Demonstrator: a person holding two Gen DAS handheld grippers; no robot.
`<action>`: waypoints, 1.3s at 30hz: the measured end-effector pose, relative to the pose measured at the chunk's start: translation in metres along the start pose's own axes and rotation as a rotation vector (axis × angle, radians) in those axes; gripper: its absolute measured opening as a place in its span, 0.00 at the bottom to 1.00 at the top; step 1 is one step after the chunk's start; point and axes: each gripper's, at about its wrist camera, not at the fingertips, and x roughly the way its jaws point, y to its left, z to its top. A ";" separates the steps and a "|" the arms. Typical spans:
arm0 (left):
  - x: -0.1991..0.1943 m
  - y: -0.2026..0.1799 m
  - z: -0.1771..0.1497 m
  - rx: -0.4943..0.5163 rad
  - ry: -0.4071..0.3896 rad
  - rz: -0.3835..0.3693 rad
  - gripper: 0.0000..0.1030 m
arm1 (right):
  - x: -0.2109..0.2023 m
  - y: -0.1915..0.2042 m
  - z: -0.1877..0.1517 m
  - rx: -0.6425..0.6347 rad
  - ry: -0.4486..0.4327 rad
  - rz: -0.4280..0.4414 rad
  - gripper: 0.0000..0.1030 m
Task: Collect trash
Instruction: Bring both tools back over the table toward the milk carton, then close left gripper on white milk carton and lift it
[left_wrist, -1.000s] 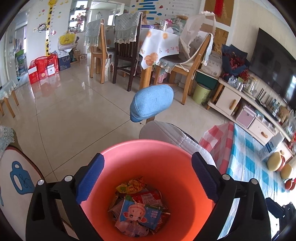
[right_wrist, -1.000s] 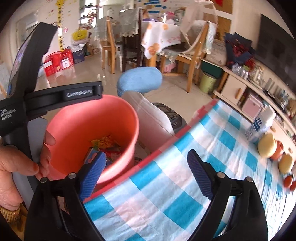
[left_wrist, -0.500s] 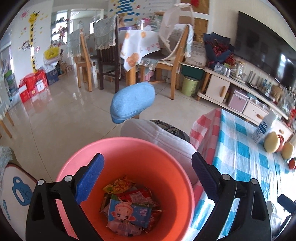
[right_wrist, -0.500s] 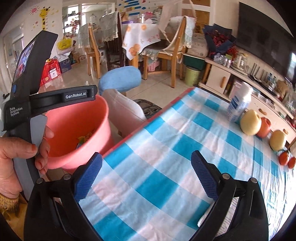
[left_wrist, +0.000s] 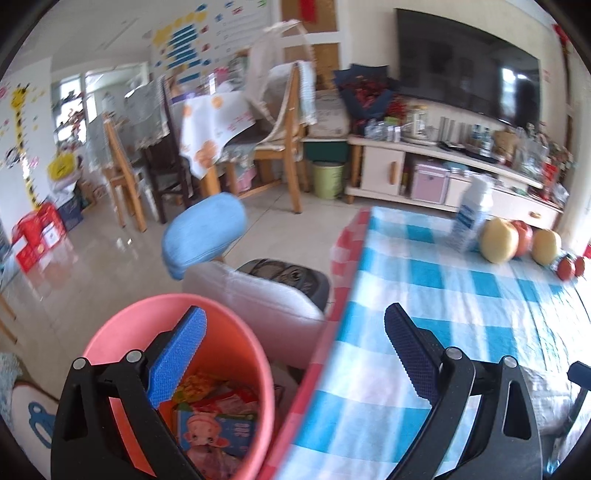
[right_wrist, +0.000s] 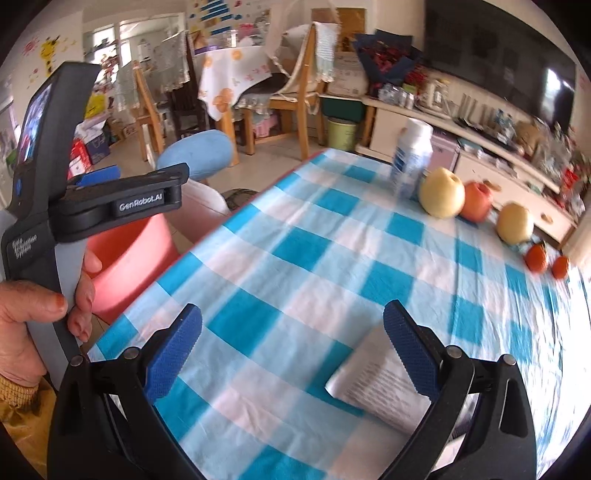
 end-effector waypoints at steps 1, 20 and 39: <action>-0.003 -0.007 -0.001 0.016 -0.009 -0.015 0.93 | -0.004 -0.006 -0.003 0.018 0.001 -0.001 0.96; -0.062 -0.102 -0.049 0.276 -0.058 -0.152 0.93 | -0.058 -0.088 -0.073 0.168 -0.008 -0.092 0.96; -0.147 -0.206 -0.125 0.618 -0.106 -0.518 0.93 | -0.108 -0.206 -0.115 0.431 -0.106 -0.193 0.96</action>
